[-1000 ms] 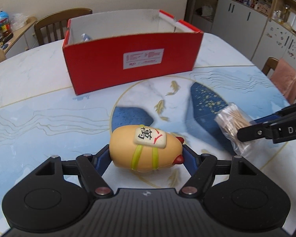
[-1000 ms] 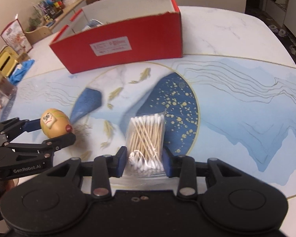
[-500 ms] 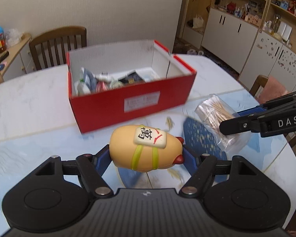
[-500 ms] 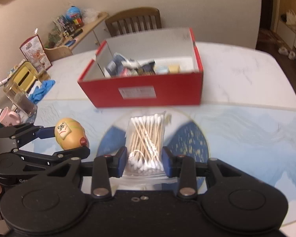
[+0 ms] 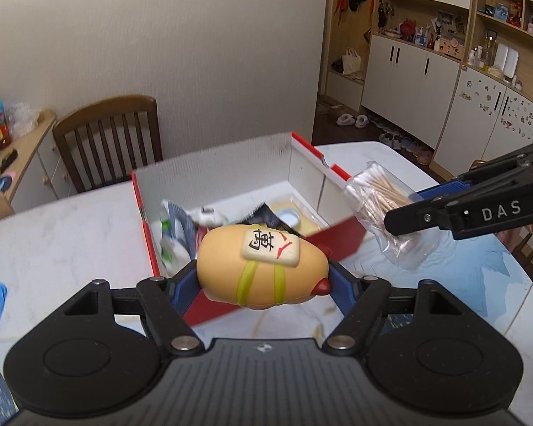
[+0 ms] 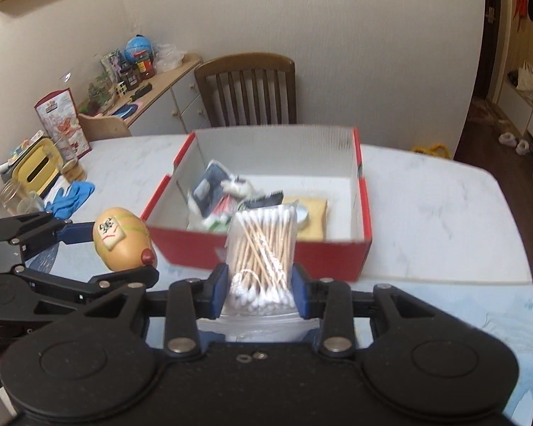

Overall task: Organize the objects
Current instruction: 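Carry the swab bag and egg toy into the shoebox and open both tools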

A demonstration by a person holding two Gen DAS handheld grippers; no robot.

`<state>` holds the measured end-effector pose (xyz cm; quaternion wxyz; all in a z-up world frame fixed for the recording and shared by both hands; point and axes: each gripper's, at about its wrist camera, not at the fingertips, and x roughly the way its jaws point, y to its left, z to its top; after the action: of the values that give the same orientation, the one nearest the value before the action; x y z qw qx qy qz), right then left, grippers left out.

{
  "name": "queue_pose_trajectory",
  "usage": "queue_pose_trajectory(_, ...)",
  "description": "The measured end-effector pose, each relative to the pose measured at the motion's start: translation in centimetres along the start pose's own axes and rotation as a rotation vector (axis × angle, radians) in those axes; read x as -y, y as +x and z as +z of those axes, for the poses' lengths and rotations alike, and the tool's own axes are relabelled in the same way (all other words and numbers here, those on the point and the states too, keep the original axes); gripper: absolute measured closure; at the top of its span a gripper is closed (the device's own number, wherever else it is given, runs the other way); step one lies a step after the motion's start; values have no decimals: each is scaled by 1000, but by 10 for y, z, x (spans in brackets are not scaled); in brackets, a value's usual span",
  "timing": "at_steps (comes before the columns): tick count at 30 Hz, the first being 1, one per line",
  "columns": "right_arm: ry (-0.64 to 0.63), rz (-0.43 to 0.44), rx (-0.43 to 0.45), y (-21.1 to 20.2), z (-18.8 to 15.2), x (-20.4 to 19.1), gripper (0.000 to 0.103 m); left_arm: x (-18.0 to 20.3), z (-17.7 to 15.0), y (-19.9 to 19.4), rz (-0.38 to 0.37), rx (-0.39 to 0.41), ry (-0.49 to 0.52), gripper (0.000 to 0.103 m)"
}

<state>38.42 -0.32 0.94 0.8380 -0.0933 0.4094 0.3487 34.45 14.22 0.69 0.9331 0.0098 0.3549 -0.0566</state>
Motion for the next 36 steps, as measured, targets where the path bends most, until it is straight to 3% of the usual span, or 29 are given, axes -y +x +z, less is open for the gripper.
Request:
queue_pose_trajectory(14,10,-75,6,59,64,5,66,-24,50,61,45,-10,62,28)
queue_pose_trajectory(26,46,-110,-65,123,88,22,68,-49,52,142,31,-171,42,28)
queue_pose_trajectory(36,70,-138,-141,155,74,35,67,-50,40,185,31,-297,83,28)
